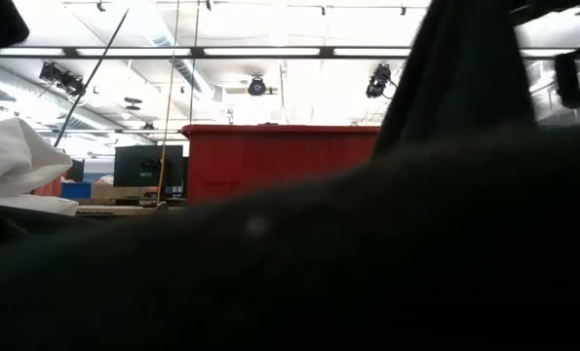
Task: Fold Laundry from Bin
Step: Fold the black shirt
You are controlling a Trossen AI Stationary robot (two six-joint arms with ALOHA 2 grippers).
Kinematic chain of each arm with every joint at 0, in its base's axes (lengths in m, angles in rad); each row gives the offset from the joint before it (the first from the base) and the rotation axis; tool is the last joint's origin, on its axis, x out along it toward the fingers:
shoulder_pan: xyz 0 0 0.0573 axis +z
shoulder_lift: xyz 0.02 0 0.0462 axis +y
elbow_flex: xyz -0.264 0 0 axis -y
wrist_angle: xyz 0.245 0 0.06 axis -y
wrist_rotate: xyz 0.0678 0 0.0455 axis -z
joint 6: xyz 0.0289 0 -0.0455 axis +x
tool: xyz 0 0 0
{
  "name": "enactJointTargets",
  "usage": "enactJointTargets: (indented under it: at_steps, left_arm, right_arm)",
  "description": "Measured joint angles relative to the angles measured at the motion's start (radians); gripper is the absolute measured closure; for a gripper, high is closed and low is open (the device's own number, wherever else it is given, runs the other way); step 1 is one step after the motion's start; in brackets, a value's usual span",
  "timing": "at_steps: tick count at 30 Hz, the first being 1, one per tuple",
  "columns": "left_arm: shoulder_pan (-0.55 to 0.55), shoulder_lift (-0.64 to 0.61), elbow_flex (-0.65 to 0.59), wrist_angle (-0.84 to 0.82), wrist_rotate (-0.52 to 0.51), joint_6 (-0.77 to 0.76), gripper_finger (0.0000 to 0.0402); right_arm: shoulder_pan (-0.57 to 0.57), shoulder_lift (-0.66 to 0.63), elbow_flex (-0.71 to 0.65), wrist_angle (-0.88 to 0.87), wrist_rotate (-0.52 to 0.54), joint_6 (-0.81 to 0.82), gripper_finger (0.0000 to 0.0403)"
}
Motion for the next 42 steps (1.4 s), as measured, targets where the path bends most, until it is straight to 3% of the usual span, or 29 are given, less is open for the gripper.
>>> enactJointTargets:
  at_steps: [7, 13, 18, 20, 26, 42]
  left_arm:
    - [-0.005, -0.033, 0.0, -0.012, 0.031, -0.109, 0.0211]
    - [0.03, 0.004, 0.001, 0.039, 0.05, -0.102, 0.0162]
    - [0.057, 0.01, 0.0, -0.166, 0.05, -0.084, 0.0128]
    - [0.072, 0.01, -0.001, -0.198, 0.05, -0.09, 0.0126]
    - [0.074, 0.01, 0.0, -0.091, 0.104, 0.032, 0.0125]
    - [0.091, 0.076, 0.0, -0.029, 0.061, 0.0, 0.0125]
  right_arm:
    - [-0.036, 0.0, 0.0, 0.053, 0.048, -0.029, 0.0397]
    - [-0.058, 0.0, 0.0, 0.14, 0.152, -0.072, 0.0396]
    - [-0.076, 0.0, 0.0, 0.284, 0.222, -0.125, 0.0396]
    - [-0.079, 0.0, 0.0, 0.318, 0.246, -0.134, 0.0396]
    - [-0.088, 0.0, 0.0, 0.396, 0.324, -0.166, 0.0396]
    - [-0.126, 0.0, 0.001, 0.443, 0.408, -0.207, 0.0396]
